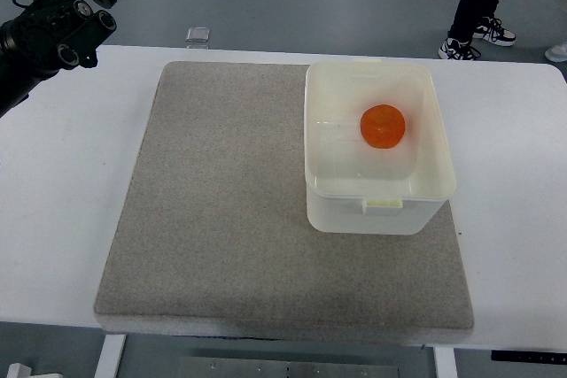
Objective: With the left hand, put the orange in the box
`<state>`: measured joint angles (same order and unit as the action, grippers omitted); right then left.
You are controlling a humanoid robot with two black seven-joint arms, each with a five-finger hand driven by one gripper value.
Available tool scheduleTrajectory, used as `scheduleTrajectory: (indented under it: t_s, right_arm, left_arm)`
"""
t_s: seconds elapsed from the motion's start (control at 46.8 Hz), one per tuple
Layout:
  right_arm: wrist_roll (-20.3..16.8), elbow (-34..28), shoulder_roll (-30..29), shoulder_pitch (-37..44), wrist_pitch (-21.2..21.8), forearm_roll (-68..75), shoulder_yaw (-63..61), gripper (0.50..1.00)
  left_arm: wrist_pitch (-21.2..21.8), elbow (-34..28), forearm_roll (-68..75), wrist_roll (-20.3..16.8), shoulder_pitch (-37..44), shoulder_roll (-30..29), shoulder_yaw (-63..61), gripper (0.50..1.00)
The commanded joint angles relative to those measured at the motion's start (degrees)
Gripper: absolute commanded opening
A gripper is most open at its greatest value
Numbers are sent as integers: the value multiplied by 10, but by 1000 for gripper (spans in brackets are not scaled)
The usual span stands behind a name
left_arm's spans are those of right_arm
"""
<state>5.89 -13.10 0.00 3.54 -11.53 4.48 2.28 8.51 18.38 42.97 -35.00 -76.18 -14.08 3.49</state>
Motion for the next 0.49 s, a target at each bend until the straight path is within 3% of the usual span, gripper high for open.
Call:
scheduleTrajectory:
  t_s: [0.0,0.064,0.299,0.47]
  right_arm:
    - [0,0,0,1,-1,0,0,944]
    - [0,0,0,0,-1,0,0,944]
    - [0,0,0,0,0,0,0,944]
    - [0,0,0,0,-1,0,0,944]
  left_arm:
    - [-2,1,-61,0,0,1,1,930]
    - [-3,0,-111,7,0,1,1,930]
    - [-38,-1,-295,135,2,2,3,930]
    - [-39,-12,-361,179,3,3,36,915]
